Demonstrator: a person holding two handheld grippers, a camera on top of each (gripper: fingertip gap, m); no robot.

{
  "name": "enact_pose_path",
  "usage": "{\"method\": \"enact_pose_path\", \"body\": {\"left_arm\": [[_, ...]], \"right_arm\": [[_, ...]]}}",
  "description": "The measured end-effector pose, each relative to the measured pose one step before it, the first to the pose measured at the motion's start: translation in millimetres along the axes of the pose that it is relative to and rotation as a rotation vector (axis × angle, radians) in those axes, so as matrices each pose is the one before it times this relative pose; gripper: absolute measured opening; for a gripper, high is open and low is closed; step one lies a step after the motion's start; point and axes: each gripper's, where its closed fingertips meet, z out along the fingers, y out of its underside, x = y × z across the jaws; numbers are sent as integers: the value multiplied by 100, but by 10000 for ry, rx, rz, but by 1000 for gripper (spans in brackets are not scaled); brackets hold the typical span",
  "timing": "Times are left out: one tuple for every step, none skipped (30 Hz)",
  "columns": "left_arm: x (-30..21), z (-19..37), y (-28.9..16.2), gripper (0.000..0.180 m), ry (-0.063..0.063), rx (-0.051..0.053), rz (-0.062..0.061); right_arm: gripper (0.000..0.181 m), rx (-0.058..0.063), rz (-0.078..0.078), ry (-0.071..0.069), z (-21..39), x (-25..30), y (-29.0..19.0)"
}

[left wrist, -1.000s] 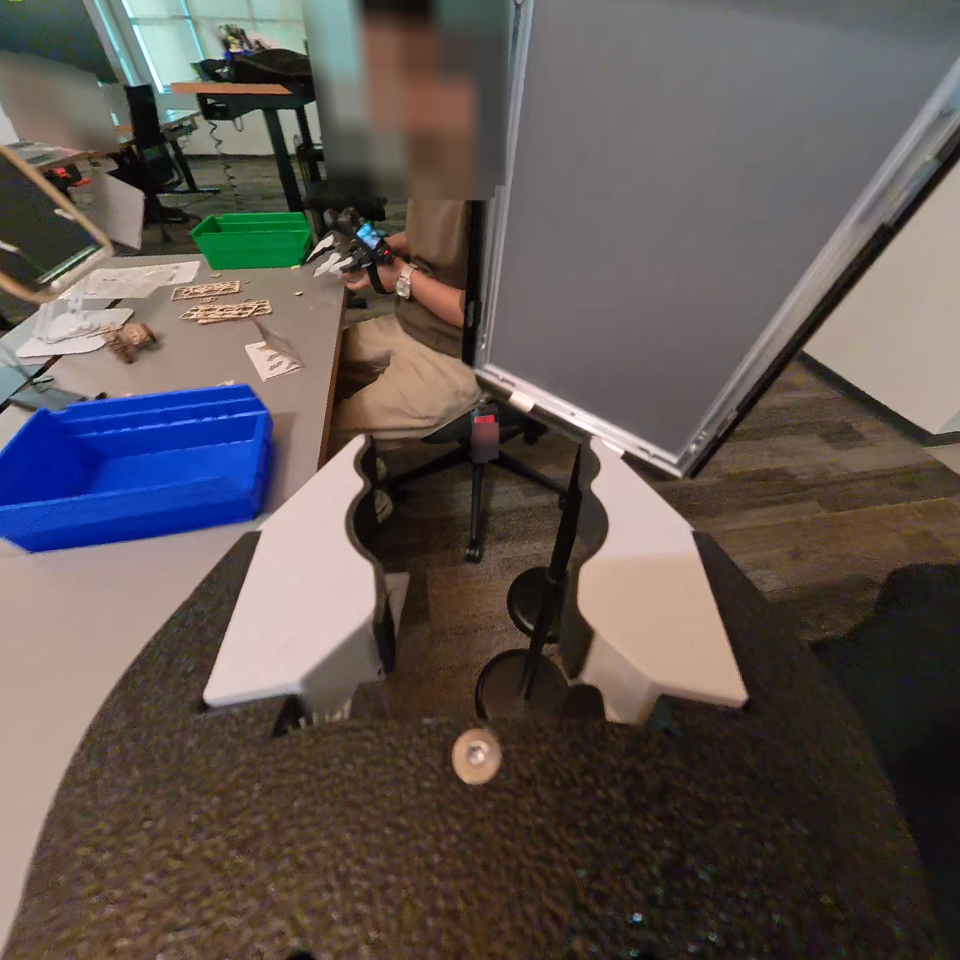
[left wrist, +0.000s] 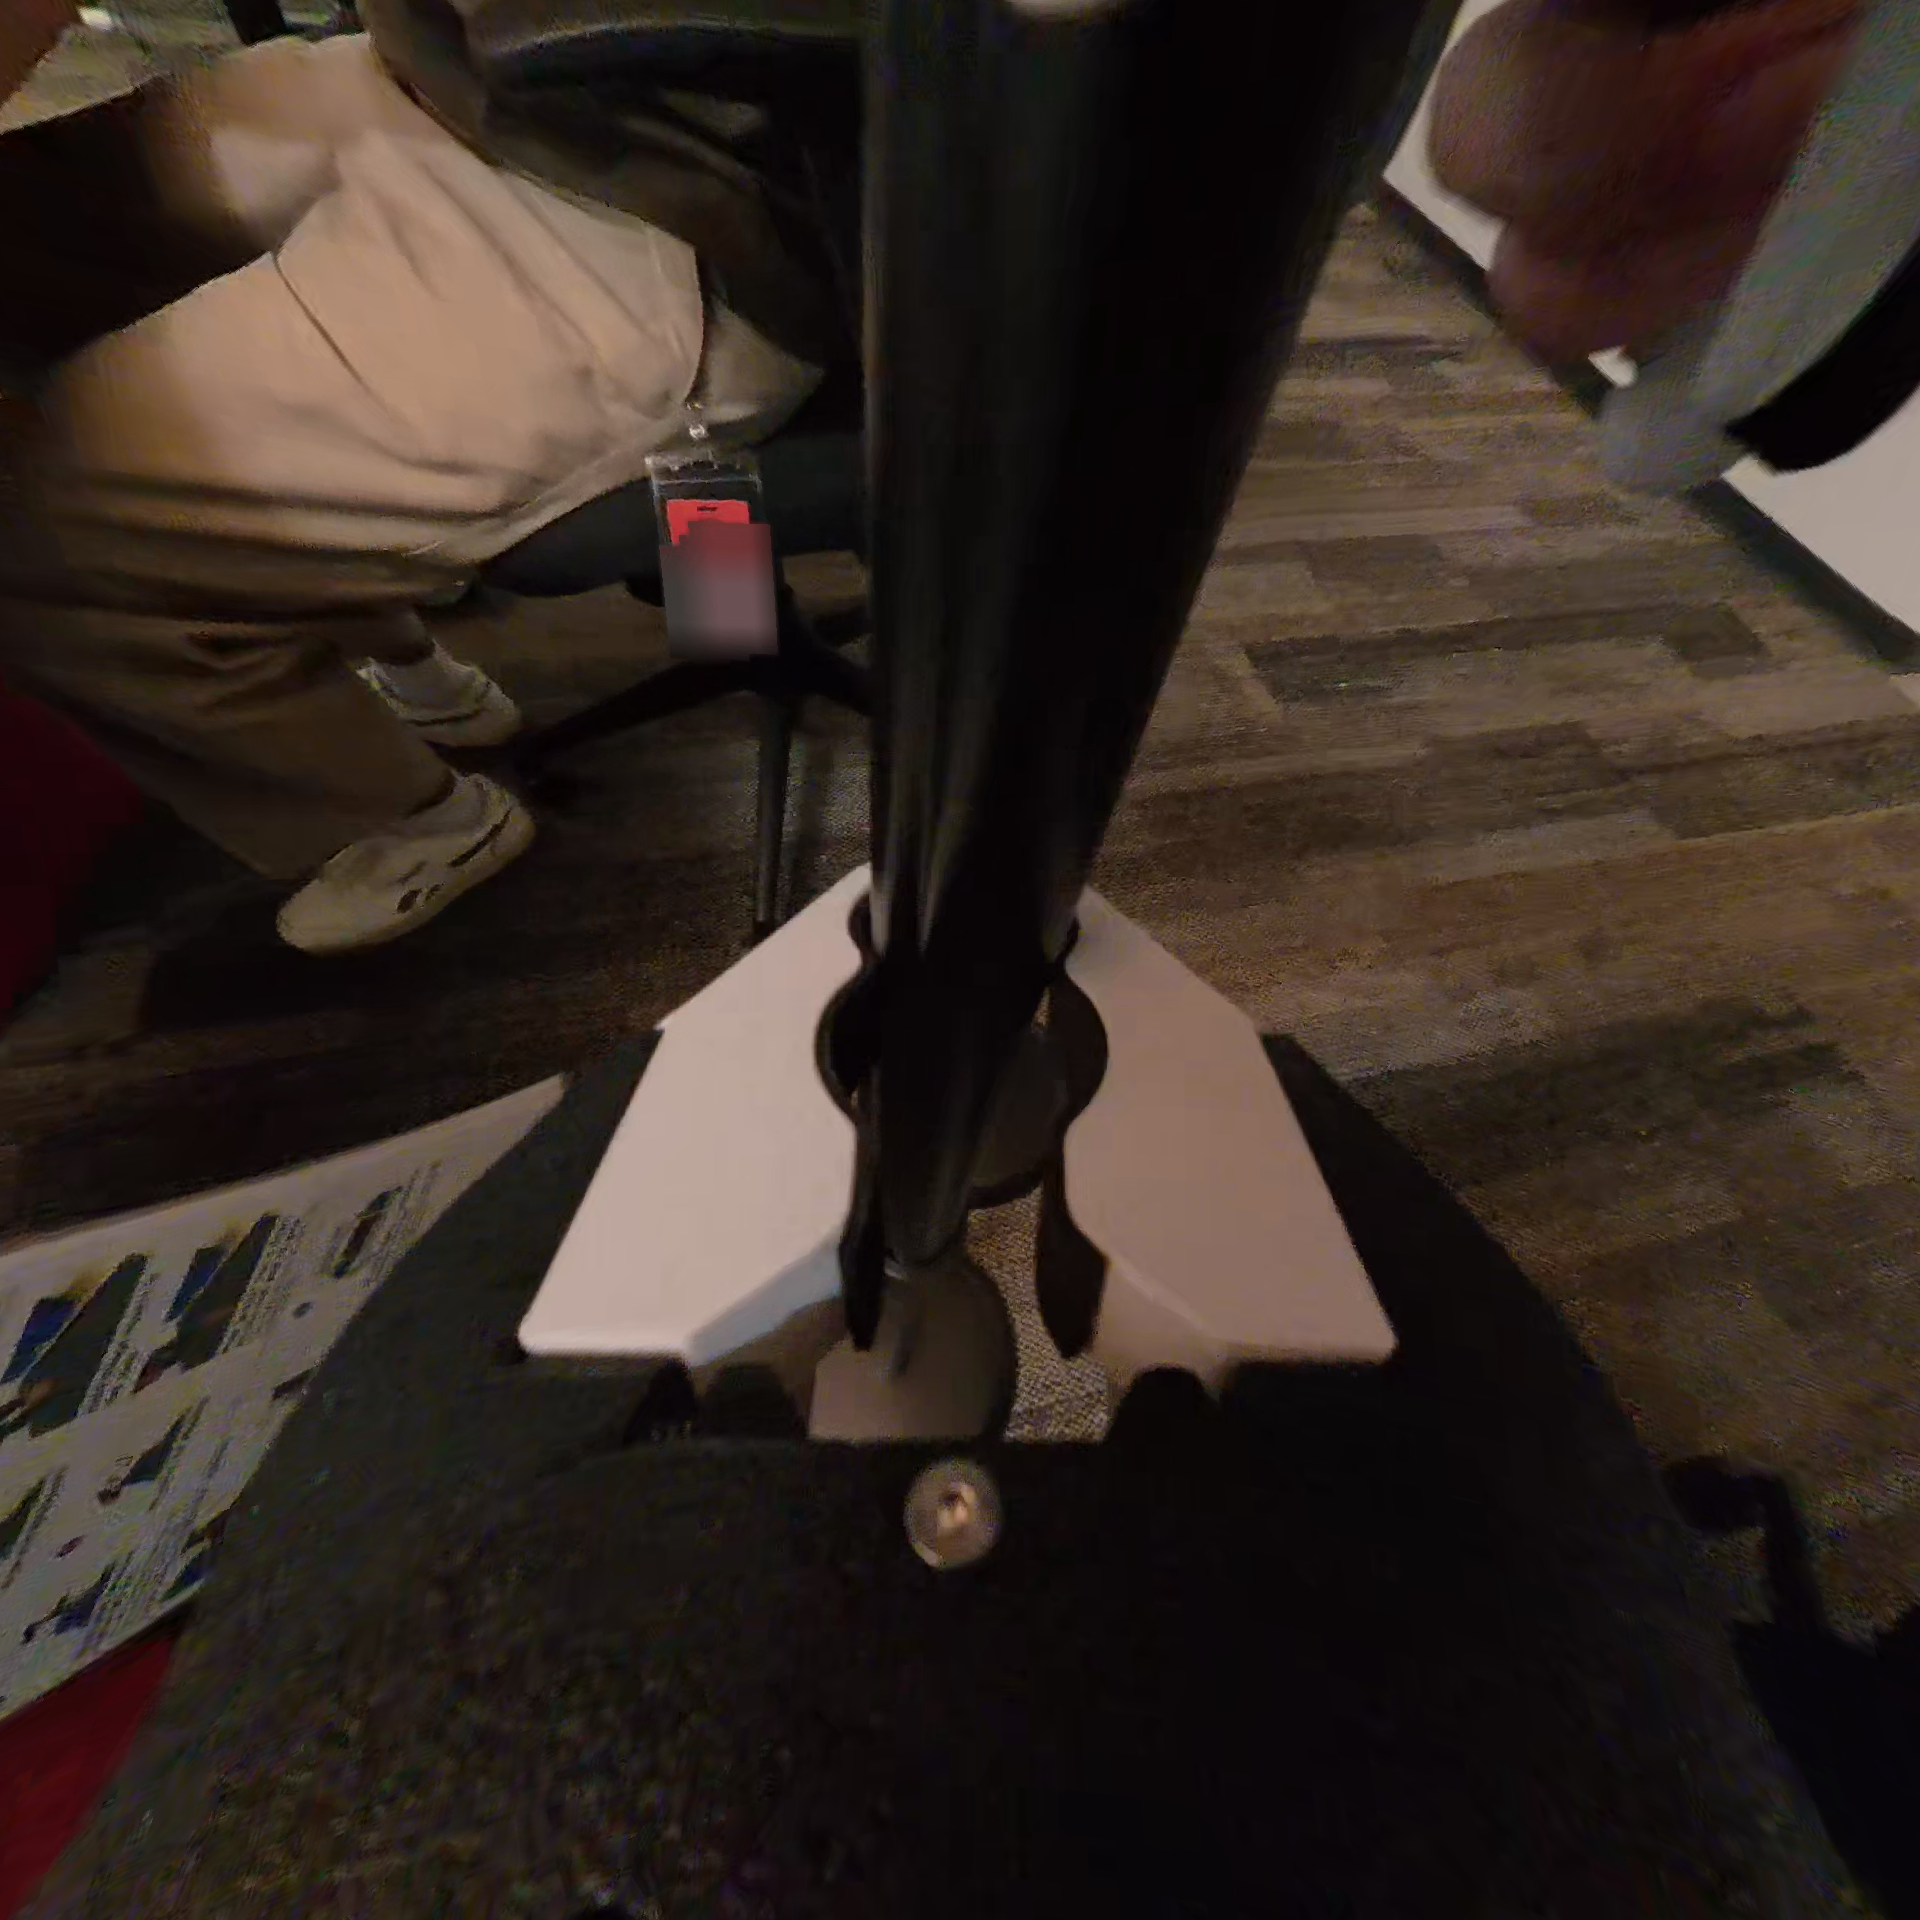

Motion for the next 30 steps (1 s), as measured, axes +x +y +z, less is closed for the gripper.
{"method": "enact_pose_path", "body": {"left_arm": [[-395,136,-148,25,-132,-58,-32],[-356,-46,-68,25,-70,-146,26],[-426,-231,-37,23,-86,-58,56],[-638,-369,-38,23,-198,10,-81],[-860,-460,-120,23,-303,16,-189],[-993,-542,-237,23,-309,18,-192],[-1049,-587,-373,22,-243,8,-130],[-1084,-612,-469,22,-166,-5,-61],[-1069,-612,-536,22,-95,2,-39],[-1078,-558,-545,22,-48,9,-65],[-1109,-478,-511,22,-19,23,-76],[-1122,-373,-433,22,-3,26,-42],[-1131,-288,-335,22,-11,17,0],[-1136,-207,-236,22,-37,4,14],[-1141,-135,-161,22,-80,-10,10],[-1126,-69,-94,22,-119,-12,-5],[-1104,-34,-47,22,-137,-11,-3],[-1090,7,-15,22,-141,-1,-4],[-1078,18,-14,22,-138,0,16],[-1058,32,-24,22,-131,12,20],[-1062,72,-33,22,-133,16,-18],[-1092,94,-16,22,-148,3,-25],[-1113,139,-6,22,-155,7,-28],[-1142,166,29,23,-151,7,-19],[-1127,198,99,22,-143,5,-5],[-1100,231,195,22,-143,2,-3],[-1028,279,306,22,-142,-2,-10],[-965,338,423,22,-134,-9,-61],[-860,384,597,22,-111,-46,-159],[-725,436,770,23,-63,-98,-265]], "right_arm": [[27,-228,-67,270,65,515,-121],[26,-302,-175,43,157,215,-121],[26,-328,-275,-111,318,9,-186],[26,-244,-279,-168,530,-37,-356],[26,-162,-194,-157,667,64,-579],[26,-96,-166,-133,699,163,-793],[27,-30,-116,-78,675,247,-970],[28,65,-50,-31,666,302,-1097],[27,129,-74,-38,636,330,-1152],[27,148,-51,-26,672,379,-1128],[27,141,-20,7,731,472,-1043],[27,78,-36,12,779,500,-894],[27,14,-71,16,804,513,-715],[27,-2,-39,-2,819,522,-588],[27,20,30,-27,812,484,-494],[27,12,33,-41,796,471,-401],[27,-38,-22,-44,773,446,-308],[27,-89,-70,-24,747,433,-247],[26,-98,-69,-13,734,422,-240],[26,-26,-25,-46,713,407,-265],[26,9,-10,-23,700,419,-275],[27,28,-8,2,710,458,-255],[27,32,5,10,745,486,-250],[27,32,-24,16,791,487,-215],[27,36,-9,-19,836,467,-157],[27,3,19,-39,856,441,-50],[26,-115,-88,-9,848,395,91],[26,-156,-111,-17,865,356,237],[26,-140,-26,-64,879,271,396],[26,-211,24,-50,891,192,590]]}}
